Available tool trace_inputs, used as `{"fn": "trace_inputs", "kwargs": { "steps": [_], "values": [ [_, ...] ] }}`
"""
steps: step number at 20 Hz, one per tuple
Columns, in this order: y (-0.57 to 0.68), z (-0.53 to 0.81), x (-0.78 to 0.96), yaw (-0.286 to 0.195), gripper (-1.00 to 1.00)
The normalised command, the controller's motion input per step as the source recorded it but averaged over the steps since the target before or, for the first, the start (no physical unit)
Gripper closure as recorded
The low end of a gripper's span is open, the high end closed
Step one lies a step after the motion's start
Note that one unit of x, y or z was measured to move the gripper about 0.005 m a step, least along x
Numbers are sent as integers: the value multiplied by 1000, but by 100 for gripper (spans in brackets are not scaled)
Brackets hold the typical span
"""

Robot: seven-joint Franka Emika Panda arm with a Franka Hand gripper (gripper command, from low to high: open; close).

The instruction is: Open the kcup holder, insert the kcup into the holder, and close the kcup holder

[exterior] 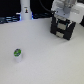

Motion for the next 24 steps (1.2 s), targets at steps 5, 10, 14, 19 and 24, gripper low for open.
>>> {"fn": "trace_inputs", "kwargs": {
  "steps": [5, 10, 14, 19, 24],
  "values": [
    [-255, 169, 1000, -24, 100],
    [-254, 210, 1000, -26, 100],
    [-256, 255, 1000, -31, 100],
    [-261, 278, 999, -37, 100],
    [-278, 283, 983, -45, 100]
  ]
}}
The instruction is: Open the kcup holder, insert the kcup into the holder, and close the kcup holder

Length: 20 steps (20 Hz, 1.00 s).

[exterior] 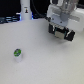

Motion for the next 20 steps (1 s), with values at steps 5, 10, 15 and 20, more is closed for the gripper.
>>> {"fn": "trace_inputs", "kwargs": {
  "steps": [5, 10, 15, 20],
  "values": [
    [-291, 280, 971, -48, 100],
    [-322, 285, 942, -53, 100],
    [-357, 386, 877, -60, 100],
    [-462, 302, 793, -74, 100]
  ]
}}
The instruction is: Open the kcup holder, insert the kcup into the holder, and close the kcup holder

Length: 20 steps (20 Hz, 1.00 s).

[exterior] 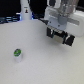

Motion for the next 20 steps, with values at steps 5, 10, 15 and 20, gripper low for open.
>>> {"fn": "trace_inputs", "kwargs": {
  "steps": [5, 10, 15, 20],
  "values": [
    [-518, 87, 741, -75, 100],
    [-243, -50, 174, -1, -100],
    [-203, 268, 106, -34, -100],
    [-510, 313, 122, -141, -100]
  ]
}}
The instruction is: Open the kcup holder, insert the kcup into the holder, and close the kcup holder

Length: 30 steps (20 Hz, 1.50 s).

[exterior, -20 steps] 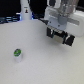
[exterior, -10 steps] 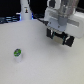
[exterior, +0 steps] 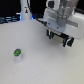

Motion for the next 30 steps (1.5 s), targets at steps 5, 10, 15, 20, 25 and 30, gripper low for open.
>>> {"fn": "trace_inputs", "kwargs": {
  "steps": [5, 10, 15, 20, 25, 30],
  "values": [
    [-649, 162, 143, -212, -100],
    [-509, 71, 14, -269, -100],
    [-434, 25, 0, -294, -100],
    [-429, 0, 0, -297, -100],
    [-462, 0, -5, -288, -100],
    [-467, 0, -39, -285, -100]
  ]
}}
